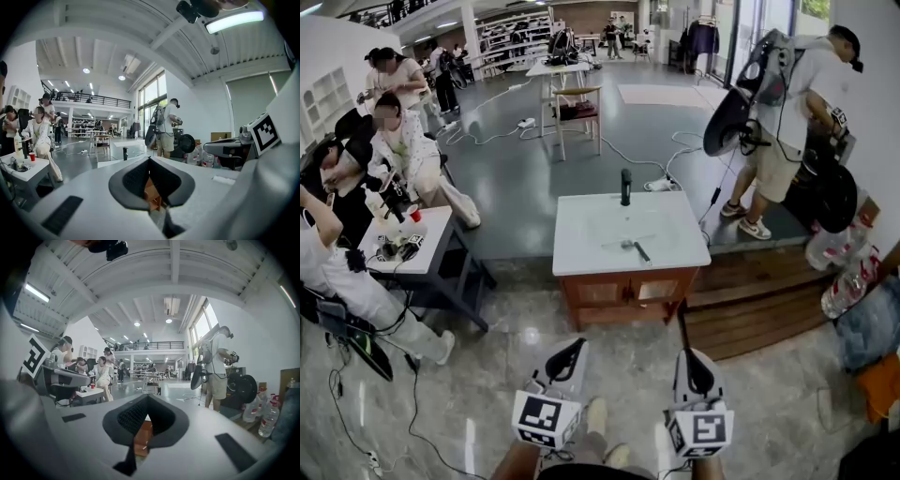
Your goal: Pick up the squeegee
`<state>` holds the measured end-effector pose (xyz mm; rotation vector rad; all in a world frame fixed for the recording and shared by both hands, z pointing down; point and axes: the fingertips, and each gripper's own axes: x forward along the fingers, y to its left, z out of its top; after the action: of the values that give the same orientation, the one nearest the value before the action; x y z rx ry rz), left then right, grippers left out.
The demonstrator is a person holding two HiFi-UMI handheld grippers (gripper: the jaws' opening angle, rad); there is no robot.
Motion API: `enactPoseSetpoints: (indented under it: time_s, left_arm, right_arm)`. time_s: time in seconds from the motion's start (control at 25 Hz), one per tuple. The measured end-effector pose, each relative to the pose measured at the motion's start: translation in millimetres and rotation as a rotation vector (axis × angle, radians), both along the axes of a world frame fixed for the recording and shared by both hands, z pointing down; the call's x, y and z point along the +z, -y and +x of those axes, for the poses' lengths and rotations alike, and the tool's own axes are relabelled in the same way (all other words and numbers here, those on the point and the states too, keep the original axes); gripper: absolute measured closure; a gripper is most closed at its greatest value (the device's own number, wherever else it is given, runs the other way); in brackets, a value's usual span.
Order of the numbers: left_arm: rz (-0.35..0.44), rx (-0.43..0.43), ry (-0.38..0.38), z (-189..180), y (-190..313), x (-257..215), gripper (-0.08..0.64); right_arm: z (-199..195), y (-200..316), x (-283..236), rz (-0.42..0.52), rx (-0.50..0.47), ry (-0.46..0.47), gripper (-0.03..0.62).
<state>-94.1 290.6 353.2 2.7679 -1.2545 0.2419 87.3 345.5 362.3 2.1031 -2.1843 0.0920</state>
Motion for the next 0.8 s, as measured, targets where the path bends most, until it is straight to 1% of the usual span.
enactPoseSetpoints:
  time_s: [0.08,0.16,0.24,0.36,0.44,0.68,0.8]
  left_arm:
    - [0.023,0.000,-0.008,2,20,-3,0.558]
    - [0.010,-0.002,-0.006,4,39,-3,0.558]
    - [0.015,-0.002,-0.010,4,59,-4,0.558]
    - [0.026,0.006,-0.016,5,87,-7,0.558]
    - [0.036,0.013,-0.021,6,104,-8,0.558]
    - [0.019,0.032,-0.031,-1,145,-5,0.558]
    - [-0.004,0.043,-0.031,-4,160,1,0.558]
  right_arm:
    - [3,19,-1,0.001,0.002,-0.001,0.594]
    - [4,38,0,-0.007,-0.001,-0.004,0.594]
    - [2,58,-1,-0.024,-0.003,-0.009,0.594]
    - [2,86,-4,0.002,-0.001,-0.008,0.594]
    - [1,102,-5,0.004,0.003,-0.008,0.594]
    - [-8,140,-4,-0.003,0.022,-0.017,0.594]
    - [-12,155,-2,-0.003,0.030,-0.016,0.594]
